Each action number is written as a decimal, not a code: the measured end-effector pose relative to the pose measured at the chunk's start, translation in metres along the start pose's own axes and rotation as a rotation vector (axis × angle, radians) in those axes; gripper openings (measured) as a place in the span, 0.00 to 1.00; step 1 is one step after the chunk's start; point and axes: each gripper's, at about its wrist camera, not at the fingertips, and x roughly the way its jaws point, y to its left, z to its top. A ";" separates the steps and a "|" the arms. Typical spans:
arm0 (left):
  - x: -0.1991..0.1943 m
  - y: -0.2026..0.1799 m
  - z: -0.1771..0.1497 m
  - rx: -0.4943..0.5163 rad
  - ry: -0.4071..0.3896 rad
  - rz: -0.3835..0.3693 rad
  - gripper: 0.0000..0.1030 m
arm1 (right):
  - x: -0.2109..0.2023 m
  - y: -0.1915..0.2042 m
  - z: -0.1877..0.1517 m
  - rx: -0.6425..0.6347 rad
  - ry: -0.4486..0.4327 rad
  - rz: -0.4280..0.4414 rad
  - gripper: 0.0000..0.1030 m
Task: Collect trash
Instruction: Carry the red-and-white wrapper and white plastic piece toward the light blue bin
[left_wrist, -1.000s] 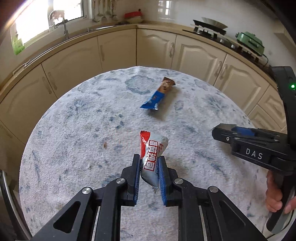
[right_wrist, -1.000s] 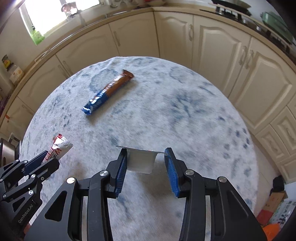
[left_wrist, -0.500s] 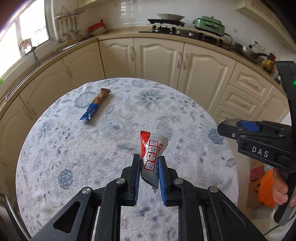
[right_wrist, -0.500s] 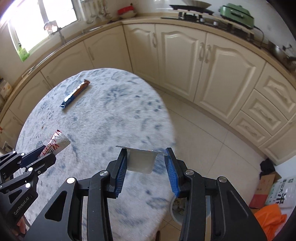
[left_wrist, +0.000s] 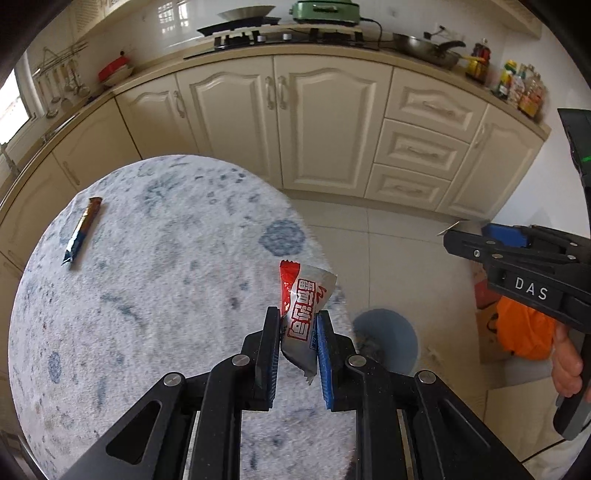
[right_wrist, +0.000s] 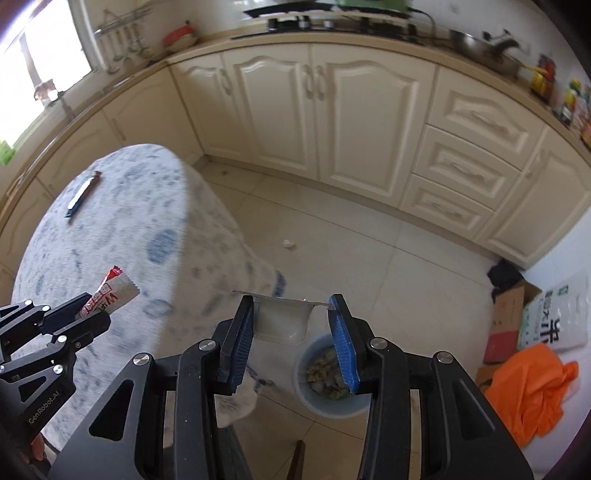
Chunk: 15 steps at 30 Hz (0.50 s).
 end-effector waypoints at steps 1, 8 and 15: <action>0.003 -0.008 0.002 0.013 0.004 -0.009 0.14 | 0.000 -0.008 -0.004 0.012 0.004 -0.009 0.40; 0.031 -0.067 0.018 0.105 0.044 -0.061 0.14 | 0.009 -0.069 -0.032 0.127 0.039 -0.113 0.40; 0.071 -0.111 0.022 0.134 0.128 -0.082 0.15 | 0.041 -0.112 -0.066 0.208 0.136 -0.126 0.40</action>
